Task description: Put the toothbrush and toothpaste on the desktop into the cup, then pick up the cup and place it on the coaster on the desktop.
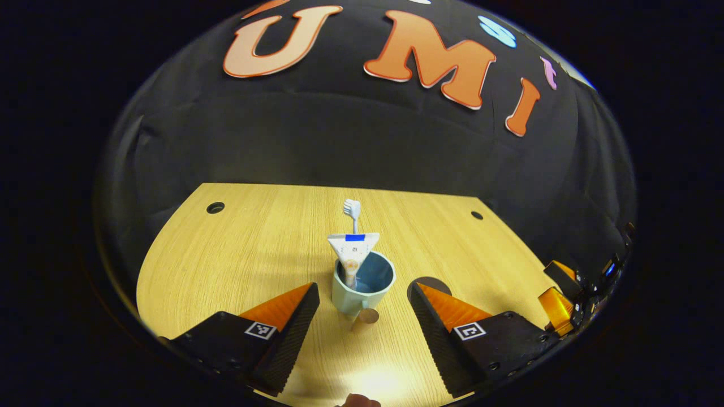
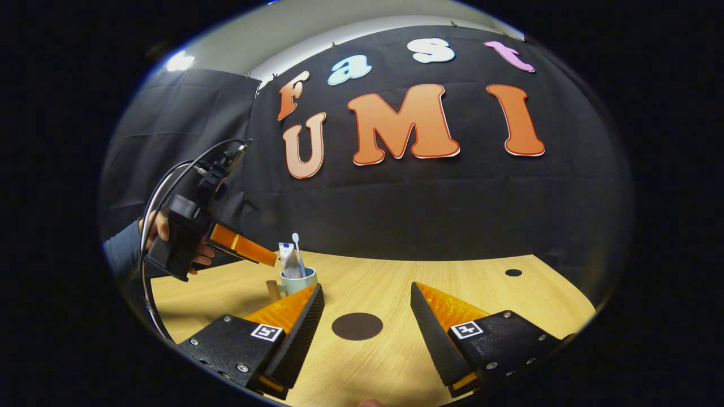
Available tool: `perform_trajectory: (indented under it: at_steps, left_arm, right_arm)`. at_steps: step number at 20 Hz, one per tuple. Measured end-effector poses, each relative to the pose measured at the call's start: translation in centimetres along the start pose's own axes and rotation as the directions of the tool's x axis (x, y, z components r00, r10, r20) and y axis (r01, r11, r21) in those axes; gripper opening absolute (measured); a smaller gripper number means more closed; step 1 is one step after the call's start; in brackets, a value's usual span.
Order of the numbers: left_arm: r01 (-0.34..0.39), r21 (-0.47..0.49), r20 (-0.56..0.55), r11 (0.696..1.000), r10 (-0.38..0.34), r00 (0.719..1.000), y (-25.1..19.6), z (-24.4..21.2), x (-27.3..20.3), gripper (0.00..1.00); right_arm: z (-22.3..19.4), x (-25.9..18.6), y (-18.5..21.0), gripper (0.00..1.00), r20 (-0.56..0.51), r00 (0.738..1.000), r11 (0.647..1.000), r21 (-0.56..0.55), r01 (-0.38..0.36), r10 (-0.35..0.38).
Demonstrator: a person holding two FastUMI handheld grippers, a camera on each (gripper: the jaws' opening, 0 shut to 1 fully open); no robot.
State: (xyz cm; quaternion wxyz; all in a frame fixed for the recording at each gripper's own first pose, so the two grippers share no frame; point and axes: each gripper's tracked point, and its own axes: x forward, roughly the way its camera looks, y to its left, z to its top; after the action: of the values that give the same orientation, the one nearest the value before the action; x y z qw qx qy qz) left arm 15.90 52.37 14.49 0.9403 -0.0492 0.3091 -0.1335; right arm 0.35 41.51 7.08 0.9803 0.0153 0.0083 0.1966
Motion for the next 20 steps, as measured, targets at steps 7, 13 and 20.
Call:
perform_trajectory:
  at_steps: [7,13,20]
  left_arm:
    - [-0.095,0.084,-0.255,0.992,0.114,0.960,0.2,-3.4,4.5,0.98]
    - [-0.143,0.111,-0.374,0.983,0.175,0.911,1.5,-4.7,6.0,0.98]
    - [-0.136,0.090,-0.458,0.987,0.162,0.874,-0.3,-4.8,7.4,0.66]
  right_arm:
    - [-1.2,-2.6,-1.6,0.94,-0.004,0.998,0.998,0.002,0.056,-0.056]
    - [-2.3,-4.3,-2.3,0.95,-0.014,0.997,0.995,0.062,0.083,-0.082]
    - [-1.3,-5.3,-1.8,0.95,0.036,0.997,0.996,0.060,0.073,-0.075]
